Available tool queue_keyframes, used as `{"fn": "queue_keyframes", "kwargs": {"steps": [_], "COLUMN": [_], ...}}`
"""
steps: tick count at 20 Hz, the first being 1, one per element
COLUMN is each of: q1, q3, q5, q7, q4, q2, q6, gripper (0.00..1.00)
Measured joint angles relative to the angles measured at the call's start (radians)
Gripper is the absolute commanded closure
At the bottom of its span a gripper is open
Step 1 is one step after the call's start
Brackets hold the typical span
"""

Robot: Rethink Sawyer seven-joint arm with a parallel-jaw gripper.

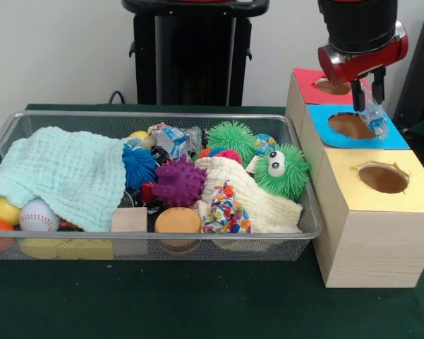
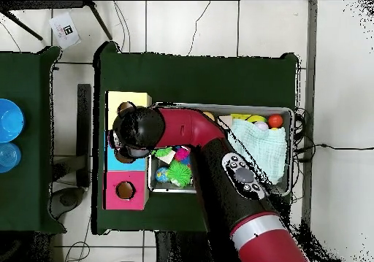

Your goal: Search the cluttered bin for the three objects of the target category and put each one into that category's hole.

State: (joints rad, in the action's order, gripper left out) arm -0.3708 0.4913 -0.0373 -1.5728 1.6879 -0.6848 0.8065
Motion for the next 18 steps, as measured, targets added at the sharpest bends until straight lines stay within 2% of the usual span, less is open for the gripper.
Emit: {"fn": "queue_keyframes", "kwargs": {"steps": [18], "q1": [0.009], "q3": [-0.001], "q5": [-0.019], "q7": [0.000], "q4": [0.000], "q2": [0.000], "q6": [0.040], "gripper": [1.00]}}
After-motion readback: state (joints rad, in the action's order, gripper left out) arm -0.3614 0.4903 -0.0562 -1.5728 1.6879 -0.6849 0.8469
